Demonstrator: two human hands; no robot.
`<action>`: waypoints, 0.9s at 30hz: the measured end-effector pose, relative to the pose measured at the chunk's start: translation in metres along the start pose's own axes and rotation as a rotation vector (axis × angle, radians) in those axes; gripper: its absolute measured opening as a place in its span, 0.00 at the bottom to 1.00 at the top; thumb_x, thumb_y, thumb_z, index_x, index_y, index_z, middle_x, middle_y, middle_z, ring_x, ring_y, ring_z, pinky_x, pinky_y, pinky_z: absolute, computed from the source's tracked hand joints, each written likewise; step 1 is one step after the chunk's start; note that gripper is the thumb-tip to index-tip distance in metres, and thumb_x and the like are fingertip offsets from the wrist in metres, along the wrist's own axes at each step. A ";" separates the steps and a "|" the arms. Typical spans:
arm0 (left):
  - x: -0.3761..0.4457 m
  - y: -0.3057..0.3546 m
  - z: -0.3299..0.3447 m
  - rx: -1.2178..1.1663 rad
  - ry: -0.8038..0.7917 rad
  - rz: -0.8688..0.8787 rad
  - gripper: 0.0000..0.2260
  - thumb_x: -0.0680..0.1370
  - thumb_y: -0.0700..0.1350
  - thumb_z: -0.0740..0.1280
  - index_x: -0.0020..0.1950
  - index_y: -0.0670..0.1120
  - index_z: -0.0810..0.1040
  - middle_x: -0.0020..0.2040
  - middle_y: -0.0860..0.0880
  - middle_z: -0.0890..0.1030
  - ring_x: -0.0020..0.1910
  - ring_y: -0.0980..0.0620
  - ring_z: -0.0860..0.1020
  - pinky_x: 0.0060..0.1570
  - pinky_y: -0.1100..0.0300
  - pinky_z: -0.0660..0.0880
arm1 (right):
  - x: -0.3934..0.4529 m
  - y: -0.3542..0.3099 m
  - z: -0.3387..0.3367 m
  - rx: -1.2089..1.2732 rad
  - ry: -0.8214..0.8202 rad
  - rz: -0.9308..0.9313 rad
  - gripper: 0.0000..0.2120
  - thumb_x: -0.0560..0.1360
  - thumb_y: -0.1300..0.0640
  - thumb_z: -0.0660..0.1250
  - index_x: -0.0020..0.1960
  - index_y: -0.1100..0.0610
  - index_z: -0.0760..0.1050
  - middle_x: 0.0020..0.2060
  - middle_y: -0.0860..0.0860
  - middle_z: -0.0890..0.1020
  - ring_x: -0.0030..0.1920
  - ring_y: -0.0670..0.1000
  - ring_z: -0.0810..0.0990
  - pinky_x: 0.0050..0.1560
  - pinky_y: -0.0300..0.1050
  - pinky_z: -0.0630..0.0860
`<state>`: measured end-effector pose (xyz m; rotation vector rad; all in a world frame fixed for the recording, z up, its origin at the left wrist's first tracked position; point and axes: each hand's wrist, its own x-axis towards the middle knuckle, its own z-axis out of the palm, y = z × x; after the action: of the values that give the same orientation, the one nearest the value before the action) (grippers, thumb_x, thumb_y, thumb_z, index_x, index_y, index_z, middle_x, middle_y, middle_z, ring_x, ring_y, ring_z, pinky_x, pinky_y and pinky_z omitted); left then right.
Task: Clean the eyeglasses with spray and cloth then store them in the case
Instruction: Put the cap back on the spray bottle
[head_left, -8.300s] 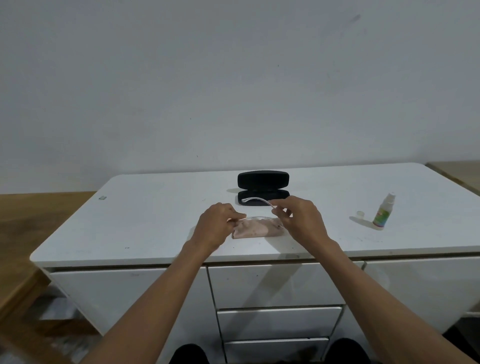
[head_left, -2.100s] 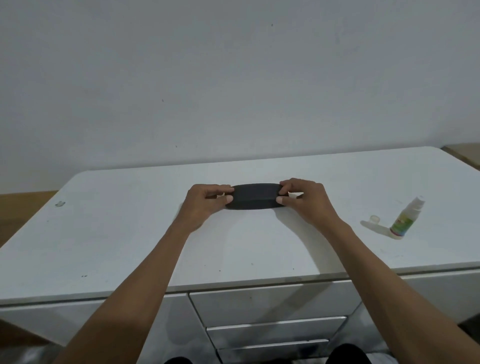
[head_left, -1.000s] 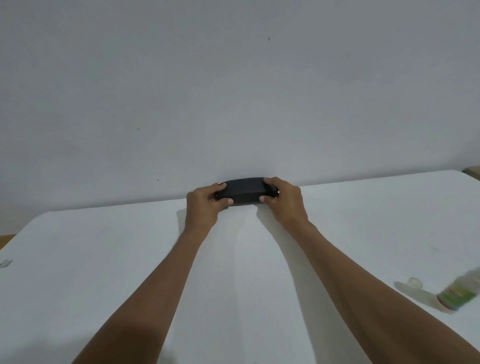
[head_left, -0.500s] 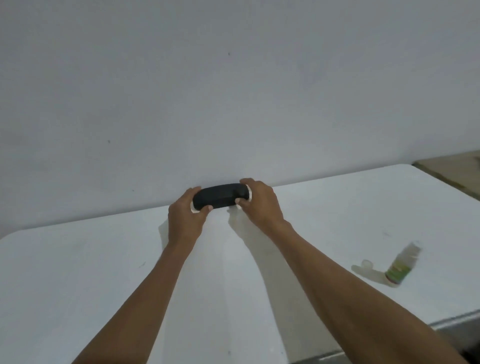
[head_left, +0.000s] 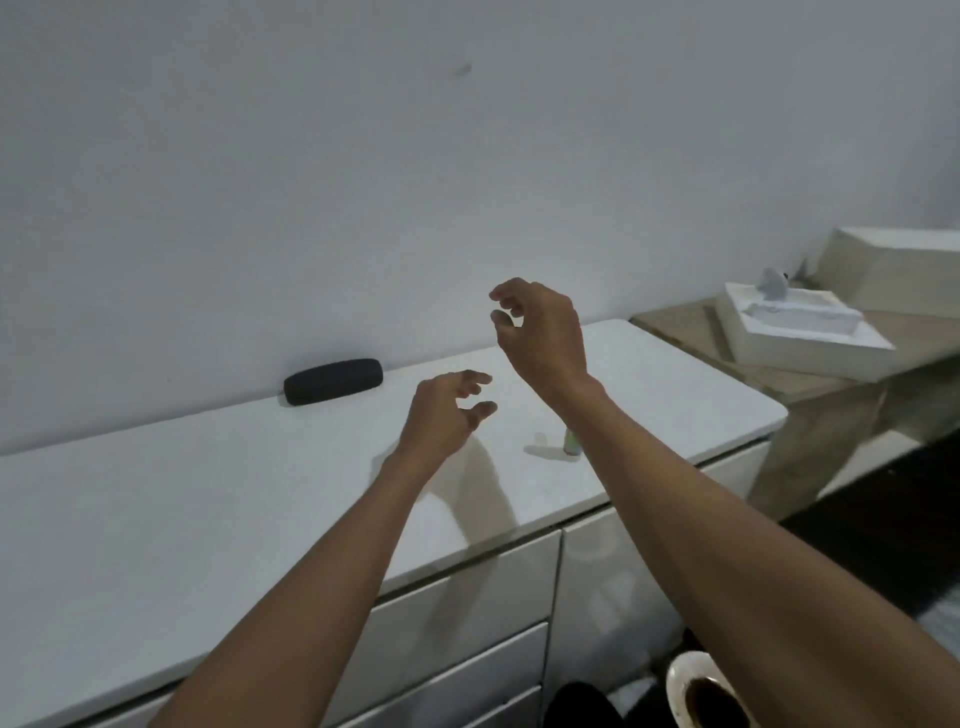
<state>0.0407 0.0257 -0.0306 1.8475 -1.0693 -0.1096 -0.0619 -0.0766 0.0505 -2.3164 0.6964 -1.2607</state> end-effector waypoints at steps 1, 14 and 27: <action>-0.004 0.007 0.010 -0.005 -0.029 0.014 0.15 0.73 0.42 0.79 0.59 0.47 0.85 0.53 0.47 0.86 0.54 0.50 0.83 0.56 0.58 0.77 | -0.007 0.007 -0.012 -0.009 0.028 0.017 0.10 0.78 0.61 0.69 0.58 0.54 0.82 0.50 0.51 0.86 0.50 0.52 0.83 0.53 0.52 0.80; -0.030 0.020 0.085 0.081 -0.056 -0.046 0.17 0.73 0.39 0.77 0.62 0.44 0.84 0.56 0.46 0.84 0.52 0.48 0.82 0.56 0.52 0.78 | -0.114 0.096 -0.025 0.082 0.056 0.325 0.21 0.77 0.45 0.73 0.65 0.56 0.78 0.53 0.50 0.85 0.52 0.47 0.82 0.54 0.48 0.81; -0.008 0.042 0.075 -0.257 0.165 -0.018 0.08 0.74 0.38 0.76 0.54 0.43 0.87 0.48 0.50 0.87 0.46 0.54 0.85 0.52 0.65 0.80 | -0.118 0.119 0.010 0.124 0.054 0.414 0.13 0.75 0.53 0.76 0.59 0.51 0.81 0.45 0.46 0.85 0.42 0.45 0.82 0.47 0.42 0.78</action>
<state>-0.0274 -0.0269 -0.0410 1.6059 -0.8807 -0.0985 -0.1355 -0.0987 -0.0987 -1.9156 1.0224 -1.1386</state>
